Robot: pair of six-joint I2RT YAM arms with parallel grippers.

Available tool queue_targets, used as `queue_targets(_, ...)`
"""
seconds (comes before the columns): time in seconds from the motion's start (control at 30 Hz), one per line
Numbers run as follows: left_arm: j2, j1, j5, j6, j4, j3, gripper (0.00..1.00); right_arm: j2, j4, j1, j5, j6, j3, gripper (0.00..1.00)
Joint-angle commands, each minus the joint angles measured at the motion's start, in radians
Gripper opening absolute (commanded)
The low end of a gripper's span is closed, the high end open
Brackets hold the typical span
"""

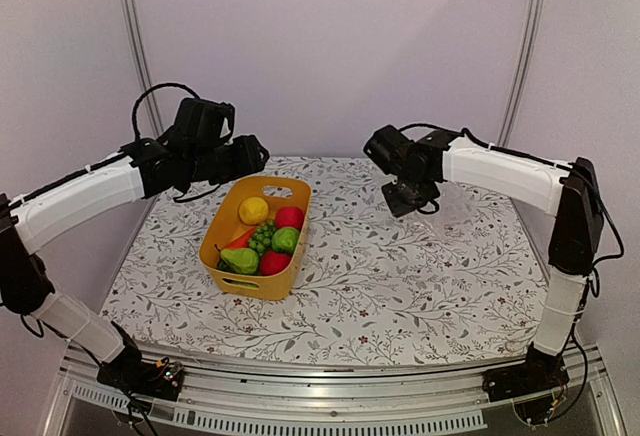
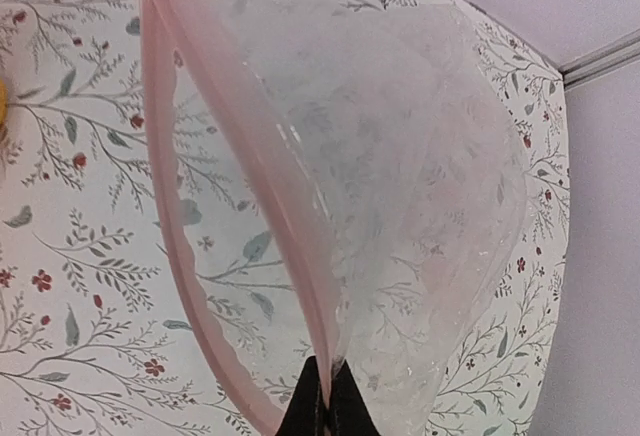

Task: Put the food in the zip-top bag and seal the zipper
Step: Pick up the zipper food storage bag from the center of the board, then open the zipper food storage bag at the center of the board.

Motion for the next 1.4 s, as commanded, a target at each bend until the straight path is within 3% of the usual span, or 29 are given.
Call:
queue_targets(0.0, 0.102, -0.017, 0.073, -0.033, 0.059, 0.069, 0.60, -0.099, 0.020, 0.003, -0.117, 0.030, 0.082, 0.00)
queue_targets(0.23, 0.275, -0.085, 0.183, 0.011, 0.119, 0.224, 0.60, -0.109, 0.151, 0.002, -0.266, 0.127, 0.084, 0.00)
queue_targets(0.6, 0.378, -0.154, 0.340, 0.014, 0.236, 0.265, 0.63, -0.099, 0.222, 0.002, -0.359, 0.176, 0.111, 0.00)
queue_targets(0.97, 0.527, -0.156, 0.259, -0.043, 0.124, 0.428, 0.60, -0.058, 0.194, 0.002, -0.408, 0.164, 0.196, 0.00)
queue_targets(1.13, 0.577, -0.157, 0.143, -0.055, -0.024, 0.550, 0.52, -0.045, 0.170, 0.002, -0.407, 0.154, 0.216, 0.00)
queue_targets(1.37, 0.540, -0.158, 0.062, -0.072, -0.119, 0.568, 0.40, -0.052, 0.157, 0.002, -0.392, 0.164, 0.215, 0.00)
